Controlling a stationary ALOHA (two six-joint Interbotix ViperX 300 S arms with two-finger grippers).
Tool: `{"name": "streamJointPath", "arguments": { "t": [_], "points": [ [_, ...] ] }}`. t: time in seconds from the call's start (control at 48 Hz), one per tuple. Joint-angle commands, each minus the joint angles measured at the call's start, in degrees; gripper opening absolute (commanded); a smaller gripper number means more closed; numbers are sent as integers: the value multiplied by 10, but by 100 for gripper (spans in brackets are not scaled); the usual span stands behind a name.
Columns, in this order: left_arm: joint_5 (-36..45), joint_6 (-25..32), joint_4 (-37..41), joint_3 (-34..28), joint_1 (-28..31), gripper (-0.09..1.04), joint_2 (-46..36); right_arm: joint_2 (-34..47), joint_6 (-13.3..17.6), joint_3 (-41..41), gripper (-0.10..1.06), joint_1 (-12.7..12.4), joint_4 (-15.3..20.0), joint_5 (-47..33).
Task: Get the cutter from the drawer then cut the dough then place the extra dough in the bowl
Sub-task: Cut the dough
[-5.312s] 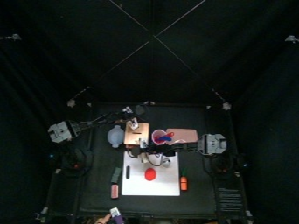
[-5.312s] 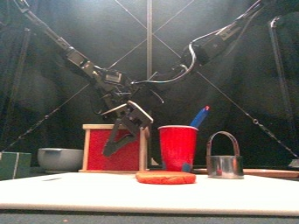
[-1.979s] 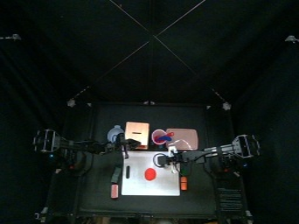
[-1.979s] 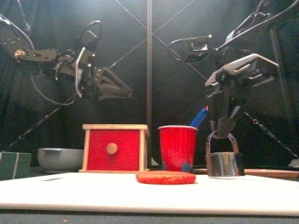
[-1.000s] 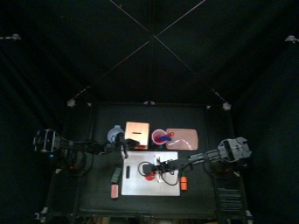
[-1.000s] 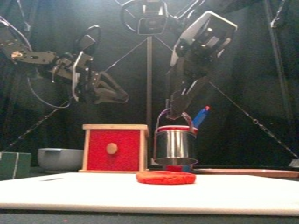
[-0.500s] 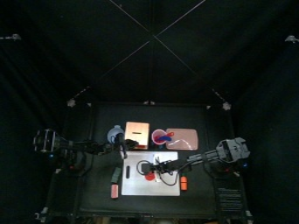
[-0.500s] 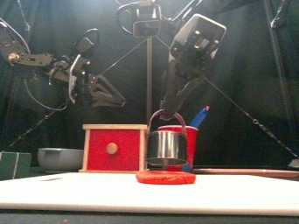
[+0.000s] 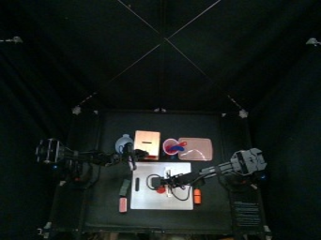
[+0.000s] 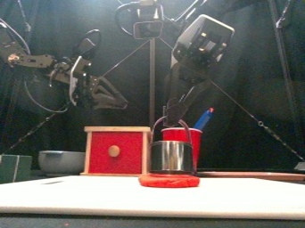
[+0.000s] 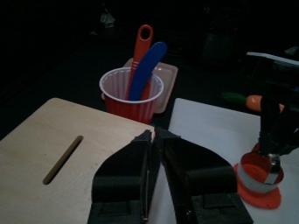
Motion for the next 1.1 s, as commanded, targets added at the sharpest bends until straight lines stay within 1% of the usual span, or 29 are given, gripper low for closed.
{"name": "streamJointPath", "arguments": {
  "t": [0.021, 0.292, 0.438, 0.542, 0.771, 0.854, 0.917, 0.979, 1.104],
  "points": [
    [-4, 1, 1, -6, -1, 57, -3, -7, 3, -14, 48, 1, 4, -4],
    [-3, 0, 1, -6, -1, 57, -2, 3, 4, -18, 48, 2, 18, -4],
    [-1, 0, 0, -6, -1, 57, -3, 6, 8, -19, 52, 1, 26, -5],
    [-1, 0, 0, -6, -1, 57, -2, 5, 13, -20, 59, 1, 27, -7],
    [0, 2, -4, -8, -1, 59, -3, -4, 11, -22, 77, 0, 18, -7],
    [0, 2, -4, -9, -1, 63, -3, -15, 6, -21, 78, 2, -3, -11],
    [-1, 2, -2, -11, -4, 67, -3, -27, 12, -17, 79, 4, -26, -12],
    [-2, 4, -2, -13, -13, 74, -2, -41, 15, -11, 79, 5, -41, -14],
    [-5, 4, 3, -15, -43, 88, -2, -74, 18, 21, 79, 4, -48, -33]
  ]
}}
